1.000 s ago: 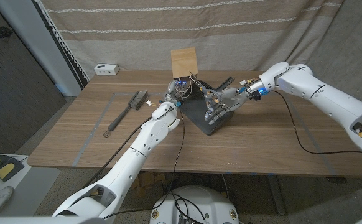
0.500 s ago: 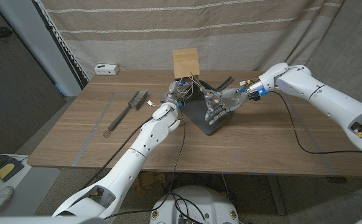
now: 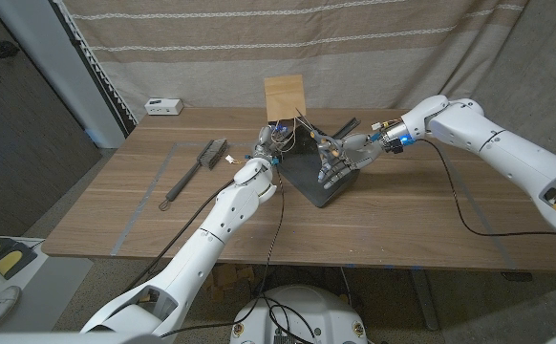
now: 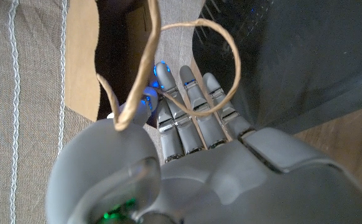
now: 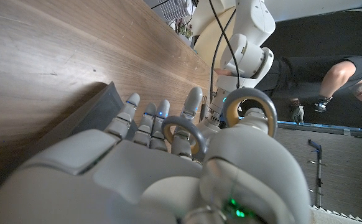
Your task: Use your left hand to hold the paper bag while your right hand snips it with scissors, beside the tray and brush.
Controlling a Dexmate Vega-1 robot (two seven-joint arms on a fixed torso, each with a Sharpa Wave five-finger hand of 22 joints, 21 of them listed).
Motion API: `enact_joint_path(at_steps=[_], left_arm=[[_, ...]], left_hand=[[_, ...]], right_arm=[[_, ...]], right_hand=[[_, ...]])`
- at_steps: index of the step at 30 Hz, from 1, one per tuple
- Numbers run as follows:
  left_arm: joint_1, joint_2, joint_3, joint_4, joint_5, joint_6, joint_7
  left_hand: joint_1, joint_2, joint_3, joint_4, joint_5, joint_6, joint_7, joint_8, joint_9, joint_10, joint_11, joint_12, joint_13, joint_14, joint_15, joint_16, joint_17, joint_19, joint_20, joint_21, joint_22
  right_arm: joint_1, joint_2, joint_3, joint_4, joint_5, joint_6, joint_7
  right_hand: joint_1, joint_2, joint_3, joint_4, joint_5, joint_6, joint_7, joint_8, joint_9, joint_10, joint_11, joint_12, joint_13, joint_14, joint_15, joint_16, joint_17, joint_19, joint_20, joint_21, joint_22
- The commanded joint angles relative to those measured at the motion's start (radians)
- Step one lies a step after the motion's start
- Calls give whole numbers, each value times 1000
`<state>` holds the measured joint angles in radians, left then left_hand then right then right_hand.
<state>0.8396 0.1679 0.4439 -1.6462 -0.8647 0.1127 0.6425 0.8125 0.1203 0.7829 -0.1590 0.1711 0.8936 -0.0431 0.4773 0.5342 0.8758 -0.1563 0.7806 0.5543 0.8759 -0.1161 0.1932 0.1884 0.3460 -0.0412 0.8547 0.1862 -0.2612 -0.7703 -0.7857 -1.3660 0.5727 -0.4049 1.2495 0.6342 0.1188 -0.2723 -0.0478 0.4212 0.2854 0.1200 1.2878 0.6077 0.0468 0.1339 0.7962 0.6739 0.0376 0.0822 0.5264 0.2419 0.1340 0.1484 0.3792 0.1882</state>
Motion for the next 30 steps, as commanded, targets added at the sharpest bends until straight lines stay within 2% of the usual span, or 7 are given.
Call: enact_joint_path(at_steps=[1,17,30], left_arm=[[4,-6,-7,5,2,-16,7],[8,-3,-16,1,-3,-35,-7],[14,8,-11,-18,-26,-10,-24]], left_hand=[[15,-3,4,-3,8,63,-51,5,11,21,-54,8,-1,6,-113,-5,2,-5,-131,12,2],[17,-4,5,-2,8,67,-53,7,7,22,-54,15,-7,10,-113,-4,2,-7,-130,18,2],[19,-6,7,-3,7,76,-52,8,2,22,-54,20,-12,15,-113,-4,2,-4,-129,24,2]], right_arm=[[-10,-11,10,-12,7,-4,-5],[-9,-9,4,-14,8,-20,-5],[-1,-2,-3,-1,0,-16,0]], right_hand=[[-4,3,-1,1,0,-19,26,7,4,10,3,-1,5,5,1,6,0,11,2,-4,6],[-6,4,0,2,-4,-18,26,7,4,10,3,-4,6,4,1,4,0,12,1,-6,6],[-8,4,1,2,-6,-20,25,7,4,9,3,-6,7,4,0,3,1,12,2,-9,6]])
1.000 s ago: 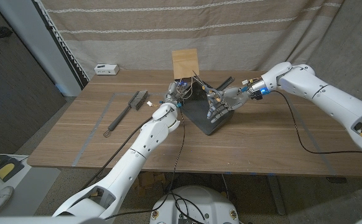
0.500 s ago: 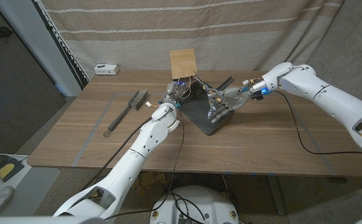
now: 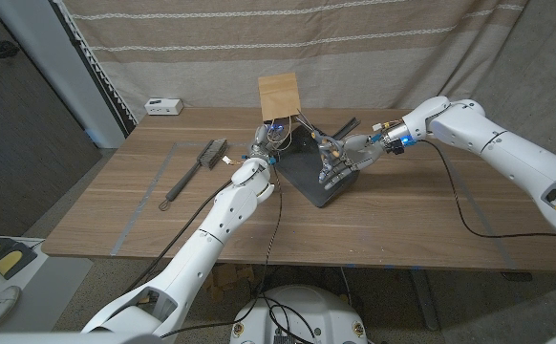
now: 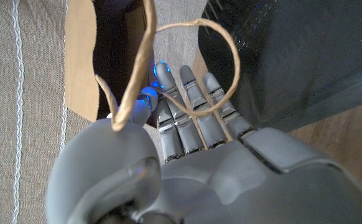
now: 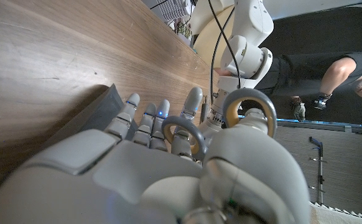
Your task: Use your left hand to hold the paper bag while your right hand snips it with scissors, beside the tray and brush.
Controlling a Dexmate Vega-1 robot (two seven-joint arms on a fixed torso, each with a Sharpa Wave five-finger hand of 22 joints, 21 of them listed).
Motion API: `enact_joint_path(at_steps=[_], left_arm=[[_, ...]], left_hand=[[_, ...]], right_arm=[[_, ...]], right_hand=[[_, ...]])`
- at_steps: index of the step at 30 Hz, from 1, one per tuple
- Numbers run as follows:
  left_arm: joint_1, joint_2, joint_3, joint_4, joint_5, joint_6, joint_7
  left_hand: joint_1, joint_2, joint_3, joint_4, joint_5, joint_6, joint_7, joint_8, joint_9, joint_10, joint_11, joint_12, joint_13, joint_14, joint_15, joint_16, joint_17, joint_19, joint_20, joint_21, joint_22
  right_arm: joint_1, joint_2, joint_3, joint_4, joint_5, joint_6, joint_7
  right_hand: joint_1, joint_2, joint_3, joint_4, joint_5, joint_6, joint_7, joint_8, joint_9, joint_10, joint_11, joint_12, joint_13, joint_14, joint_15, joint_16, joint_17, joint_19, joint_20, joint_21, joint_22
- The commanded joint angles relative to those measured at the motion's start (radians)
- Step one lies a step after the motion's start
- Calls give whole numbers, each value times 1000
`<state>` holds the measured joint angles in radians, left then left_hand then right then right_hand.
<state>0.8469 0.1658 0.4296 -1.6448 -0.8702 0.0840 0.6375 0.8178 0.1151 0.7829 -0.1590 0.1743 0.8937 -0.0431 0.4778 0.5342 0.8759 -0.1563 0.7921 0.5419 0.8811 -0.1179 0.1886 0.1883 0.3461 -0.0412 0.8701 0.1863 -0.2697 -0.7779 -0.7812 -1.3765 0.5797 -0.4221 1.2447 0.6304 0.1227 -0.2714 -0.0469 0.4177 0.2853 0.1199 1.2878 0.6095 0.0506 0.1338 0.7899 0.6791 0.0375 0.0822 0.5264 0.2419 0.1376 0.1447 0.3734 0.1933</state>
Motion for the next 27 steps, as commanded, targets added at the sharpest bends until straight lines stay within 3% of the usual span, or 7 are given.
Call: enact_joint_path(at_steps=[1,27], left_arm=[[8,11,5,-21,-24,22,-23],[-3,32,34,-24,-42,78,-51]], left_hand=[[14,-1,7,-3,4,77,-52,8,1,24,-53,10,0,10,-111,1,2,-5,-129,9,2],[24,-16,20,-7,1,99,-42,14,-8,43,-53,29,-21,29,-110,1,0,-2,-130,23,0]], right_arm=[[7,6,-7,8,-7,0,2],[21,18,-12,46,-35,25,-9]], right_hand=[[-4,0,0,1,-2,-21,24,6,2,6,3,0,1,5,1,3,1,8,5,-3,1],[-8,0,1,1,-7,-48,35,-3,4,8,5,-4,3,6,3,1,2,10,4,-9,2]])
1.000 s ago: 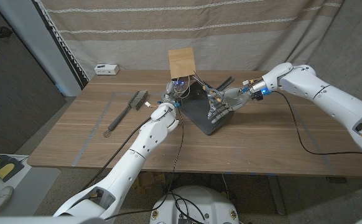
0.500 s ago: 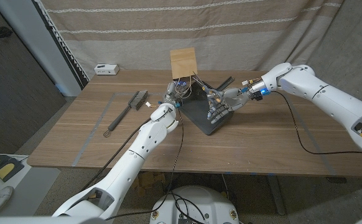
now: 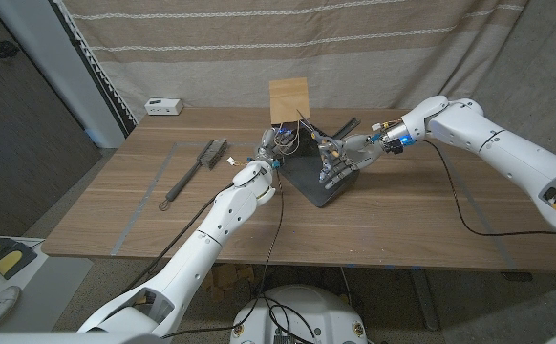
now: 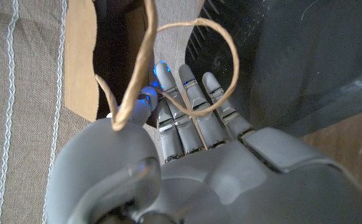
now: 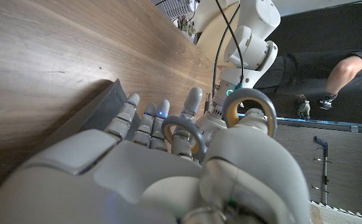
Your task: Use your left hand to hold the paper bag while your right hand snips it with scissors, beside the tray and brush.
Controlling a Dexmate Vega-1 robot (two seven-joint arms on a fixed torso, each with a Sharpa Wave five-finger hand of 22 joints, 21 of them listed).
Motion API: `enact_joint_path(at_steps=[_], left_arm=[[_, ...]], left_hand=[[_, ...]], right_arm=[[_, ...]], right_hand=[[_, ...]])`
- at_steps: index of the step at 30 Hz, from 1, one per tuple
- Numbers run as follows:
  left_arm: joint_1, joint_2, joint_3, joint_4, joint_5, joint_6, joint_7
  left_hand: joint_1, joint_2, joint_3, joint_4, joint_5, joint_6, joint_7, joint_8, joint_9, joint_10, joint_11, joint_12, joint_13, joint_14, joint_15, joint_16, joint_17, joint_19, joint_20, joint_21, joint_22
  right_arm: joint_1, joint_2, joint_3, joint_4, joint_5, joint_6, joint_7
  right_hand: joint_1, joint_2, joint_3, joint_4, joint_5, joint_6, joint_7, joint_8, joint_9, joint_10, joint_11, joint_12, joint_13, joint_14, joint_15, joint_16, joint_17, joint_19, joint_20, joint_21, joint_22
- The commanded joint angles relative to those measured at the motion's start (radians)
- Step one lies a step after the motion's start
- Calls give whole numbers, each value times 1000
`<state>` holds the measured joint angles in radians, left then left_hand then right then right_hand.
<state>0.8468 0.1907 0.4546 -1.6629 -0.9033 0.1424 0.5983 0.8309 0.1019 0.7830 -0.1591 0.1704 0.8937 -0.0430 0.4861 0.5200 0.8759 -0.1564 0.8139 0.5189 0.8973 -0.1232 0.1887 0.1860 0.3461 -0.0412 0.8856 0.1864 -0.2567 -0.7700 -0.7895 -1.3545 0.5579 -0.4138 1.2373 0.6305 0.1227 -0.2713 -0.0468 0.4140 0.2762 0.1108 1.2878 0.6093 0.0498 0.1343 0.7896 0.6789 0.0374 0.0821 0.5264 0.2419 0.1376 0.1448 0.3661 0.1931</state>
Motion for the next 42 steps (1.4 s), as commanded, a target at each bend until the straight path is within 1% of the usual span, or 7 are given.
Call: enact_joint_path(at_steps=[1,17,20,29,35,38,42], left_arm=[[-2,7,10,-7,-9,20,-13],[-8,21,25,-16,-21,50,-39],[-9,28,31,-20,-20,58,-48],[-15,37,40,-23,-23,76,-64],[-15,38,41,-23,-22,78,-63],[-13,42,42,-27,-18,80,-61],[-10,44,40,-29,-19,81,-58]], left_hand=[[11,-3,20,-7,5,98,-42,5,7,42,-53,7,0,13,-105,1,2,-2,-130,8,0],[14,-9,27,-7,4,107,-42,1,-7,49,-53,13,-13,15,-105,-1,2,-2,-130,14,-1],[14,-10,28,-7,4,105,-45,1,-6,47,-53,14,-13,16,-105,-1,2,-2,-130,15,-1],[13,-12,31,-5,4,108,-44,-1,-11,44,-54,16,-17,16,-105,-2,2,-3,-130,17,-1],[13,-13,33,-5,4,111,-42,1,-10,42,-54,21,-15,14,-105,-2,2,-4,-130,19,-1],[13,-14,35,-5,4,110,-40,-1,-12,39,-54,22,-16,13,-105,-3,2,-5,-130,20,-1],[13,-14,36,-4,4,106,-41,-1,-9,33,-54,24,-16,10,-105,-3,2,-6,-130,21,-1]], right_arm=[[9,12,-4,28,-14,18,-1],[15,23,-1,44,-22,38,-3],[16,19,-1,42,-26,36,-4],[17,16,4,43,-26,37,-9],[18,17,8,51,-24,41,-7],[18,17,8,55,-22,41,-4],[18,17,9,56,-19,41,3]], right_hand=[[-9,0,1,1,-4,-40,44,-3,4,8,6,-5,4,5,2,0,2,10,4,-2,2],[-11,-1,1,1,-6,-40,44,-6,1,7,6,-8,5,8,3,0,3,10,6,-5,2],[-12,-1,1,1,-7,-76,50,-20,-1,4,10,-10,6,7,5,-2,3,10,6,-6,2],[-15,-2,0,2,-8,-87,65,-29,-5,1,12,-12,6,7,5,-3,4,11,7,-8,2],[-21,-2,-1,5,-10,-117,84,-64,-31,-2,13,-12,7,7,6,-4,4,11,7,-11,2],[-26,-2,-3,7,-11,-149,91,-96,-51,1,14,-9,8,5,7,-6,4,11,8,-13,2],[-30,-3,-4,8,-12,-176,93,-125,-71,5,16,-6,9,7,8,-5,5,12,8,-15,2]])
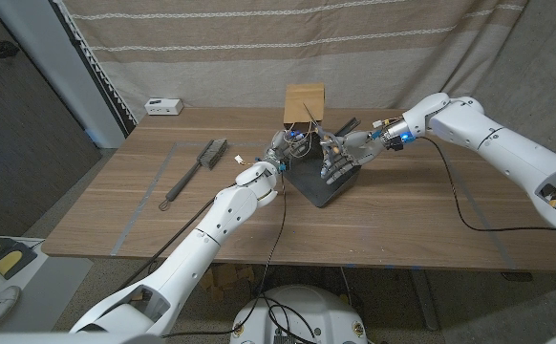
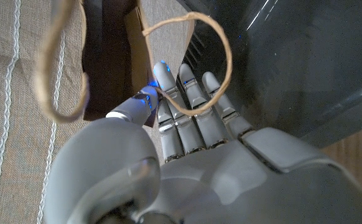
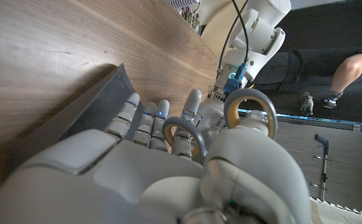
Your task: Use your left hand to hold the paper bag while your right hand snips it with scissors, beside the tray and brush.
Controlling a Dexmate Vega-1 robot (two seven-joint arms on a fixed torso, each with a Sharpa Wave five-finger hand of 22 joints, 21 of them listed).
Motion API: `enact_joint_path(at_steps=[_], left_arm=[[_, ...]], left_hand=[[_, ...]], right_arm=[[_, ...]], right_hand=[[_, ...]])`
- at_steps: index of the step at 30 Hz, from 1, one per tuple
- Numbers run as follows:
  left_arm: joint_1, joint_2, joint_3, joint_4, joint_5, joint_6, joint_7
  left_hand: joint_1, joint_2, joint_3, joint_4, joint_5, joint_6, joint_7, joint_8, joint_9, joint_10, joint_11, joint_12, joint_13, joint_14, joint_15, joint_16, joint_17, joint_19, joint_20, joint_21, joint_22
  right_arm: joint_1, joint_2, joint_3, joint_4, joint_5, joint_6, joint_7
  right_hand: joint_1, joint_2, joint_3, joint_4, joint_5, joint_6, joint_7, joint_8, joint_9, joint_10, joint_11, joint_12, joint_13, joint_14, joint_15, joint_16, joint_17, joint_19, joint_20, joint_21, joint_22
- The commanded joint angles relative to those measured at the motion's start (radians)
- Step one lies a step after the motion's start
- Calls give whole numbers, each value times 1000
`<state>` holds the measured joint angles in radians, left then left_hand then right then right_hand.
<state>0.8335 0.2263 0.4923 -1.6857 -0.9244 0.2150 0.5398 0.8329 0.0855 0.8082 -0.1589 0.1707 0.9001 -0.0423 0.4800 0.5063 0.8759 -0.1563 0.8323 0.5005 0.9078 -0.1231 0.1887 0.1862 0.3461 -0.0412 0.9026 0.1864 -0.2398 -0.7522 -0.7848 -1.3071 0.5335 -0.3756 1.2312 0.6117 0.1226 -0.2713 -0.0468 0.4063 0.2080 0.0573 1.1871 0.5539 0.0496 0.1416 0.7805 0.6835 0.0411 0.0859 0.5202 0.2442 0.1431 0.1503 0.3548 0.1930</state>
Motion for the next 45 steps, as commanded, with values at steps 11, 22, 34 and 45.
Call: enact_joint_path(at_steps=[11,22,34,45], left_arm=[[6,2,-1,-1,7,-10,-1],[5,-3,1,4,12,-18,-5],[8,-4,3,1,15,-21,-9],[13,-1,2,-5,16,-23,-9]], left_hand=[[10,3,13,-3,5,96,-42,5,6,32,-54,11,1,0,-105,-2,2,-8,-130,7,-1],[10,3,14,-2,5,93,-43,4,6,26,-53,15,1,0,-105,-2,3,-10,-130,9,-1],[10,3,15,-2,6,94,-46,5,6,23,-53,20,-4,-1,-106,-1,3,-12,-130,13,-1],[11,3,16,-3,6,94,-45,8,10,22,-53,25,-7,0,-106,-1,3,-14,-130,16,-1]], right_arm=[[-2,0,1,5,9,-3,17],[-3,-3,5,4,12,0,19],[-6,-7,6,-3,15,-7,18],[-12,-8,10,-9,17,-3,10]], right_hand=[[-15,-4,-5,9,-6,-108,149,-48,-38,8,12,6,5,3,6,0,2,7,3,-6,3],[-17,-4,-5,9,-7,-87,145,-63,-61,12,8,10,5,6,6,-1,2,9,5,-8,3],[6,12,11,-3,-7,-58,81,-120,-134,134,-43,39,-30,43,-27,10,-5,19,0,-13,3],[38,32,37,-17,-9,-24,32,-162,-189,249,-90,68,-72,76,-54,16,-7,39,-16,-13,4]])
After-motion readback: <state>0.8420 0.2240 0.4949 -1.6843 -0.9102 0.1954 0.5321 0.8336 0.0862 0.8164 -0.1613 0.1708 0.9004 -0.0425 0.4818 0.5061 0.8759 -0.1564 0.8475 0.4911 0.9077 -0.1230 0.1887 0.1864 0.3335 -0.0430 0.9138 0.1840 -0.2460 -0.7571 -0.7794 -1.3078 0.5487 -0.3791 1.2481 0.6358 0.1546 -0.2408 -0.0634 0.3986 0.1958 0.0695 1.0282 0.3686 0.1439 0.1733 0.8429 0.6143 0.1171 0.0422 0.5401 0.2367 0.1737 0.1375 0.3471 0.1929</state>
